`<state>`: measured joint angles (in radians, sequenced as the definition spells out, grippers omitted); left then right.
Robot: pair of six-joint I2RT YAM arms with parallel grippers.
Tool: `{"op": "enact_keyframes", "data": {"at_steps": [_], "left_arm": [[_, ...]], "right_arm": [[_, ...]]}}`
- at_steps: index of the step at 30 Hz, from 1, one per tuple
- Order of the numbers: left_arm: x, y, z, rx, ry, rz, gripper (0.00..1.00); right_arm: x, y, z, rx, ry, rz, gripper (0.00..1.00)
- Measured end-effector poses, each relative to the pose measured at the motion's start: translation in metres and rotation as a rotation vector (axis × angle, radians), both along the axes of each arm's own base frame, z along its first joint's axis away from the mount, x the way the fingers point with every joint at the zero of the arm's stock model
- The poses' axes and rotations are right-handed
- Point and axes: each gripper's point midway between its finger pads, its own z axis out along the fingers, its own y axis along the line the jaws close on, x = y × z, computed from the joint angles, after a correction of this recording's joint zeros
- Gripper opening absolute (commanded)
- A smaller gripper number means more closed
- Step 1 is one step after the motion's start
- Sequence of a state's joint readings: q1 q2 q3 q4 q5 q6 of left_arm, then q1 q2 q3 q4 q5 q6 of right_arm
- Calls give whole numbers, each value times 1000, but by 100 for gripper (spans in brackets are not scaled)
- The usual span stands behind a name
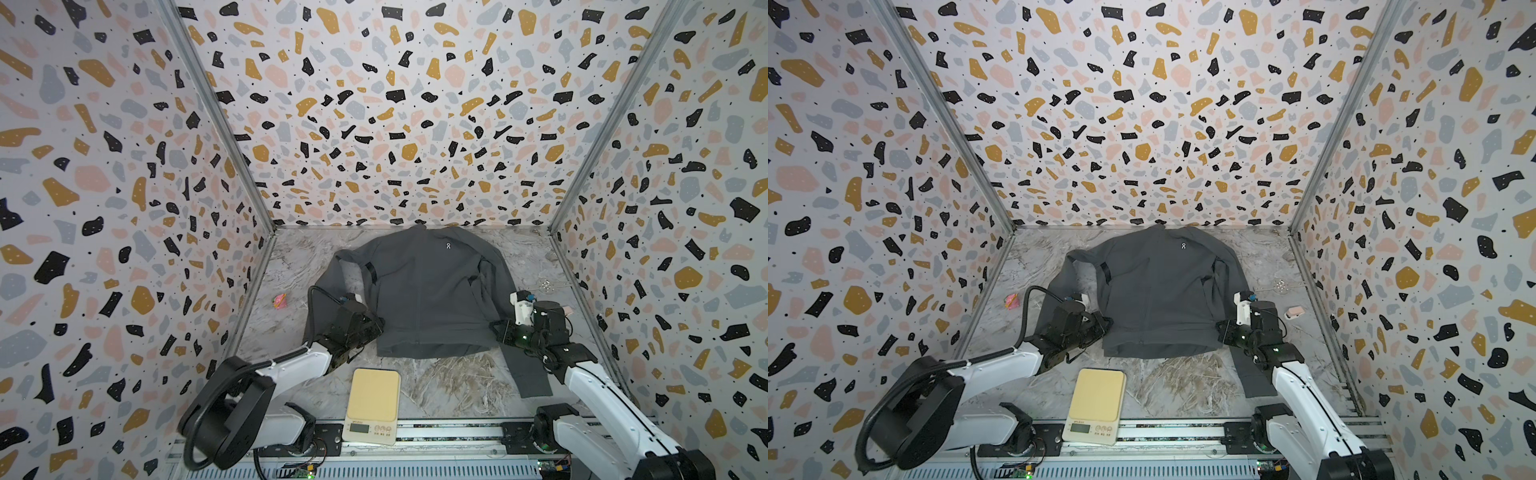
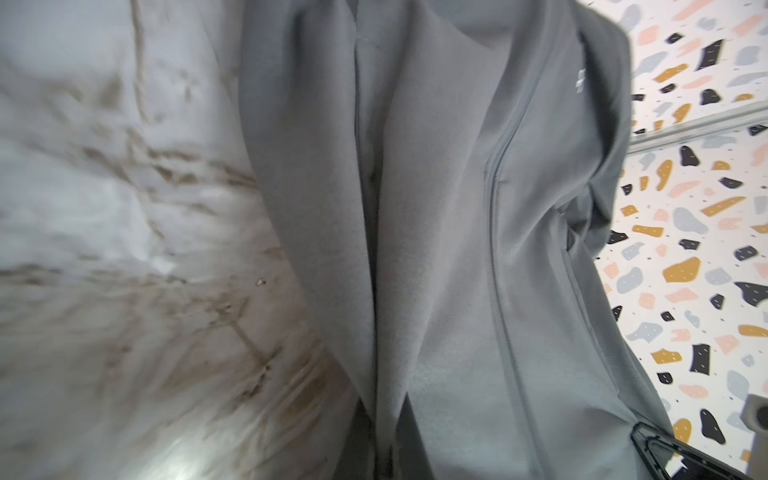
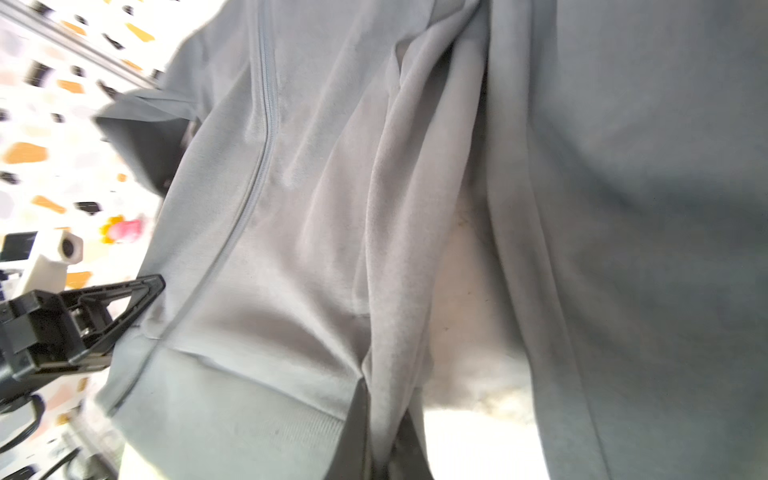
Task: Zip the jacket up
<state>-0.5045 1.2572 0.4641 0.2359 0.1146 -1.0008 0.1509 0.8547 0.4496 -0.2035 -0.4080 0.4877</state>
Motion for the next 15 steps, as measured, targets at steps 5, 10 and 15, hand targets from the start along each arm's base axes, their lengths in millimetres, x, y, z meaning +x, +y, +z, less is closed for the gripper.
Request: {"op": "enact_keyframes", "data": {"at_steps": [5,10,15], "left_arm": [[-9,13,25,17,-46,-22,0],[-31,19,3,62,9,-65,27],[-39,62,-21,200,67,46,70]], "right_arm": [[-12,2,-16,37,67,-8,0],[-32,-1,-38,70,140,-63,0],[-34,-28,-39,29,118,-231,38]]}}
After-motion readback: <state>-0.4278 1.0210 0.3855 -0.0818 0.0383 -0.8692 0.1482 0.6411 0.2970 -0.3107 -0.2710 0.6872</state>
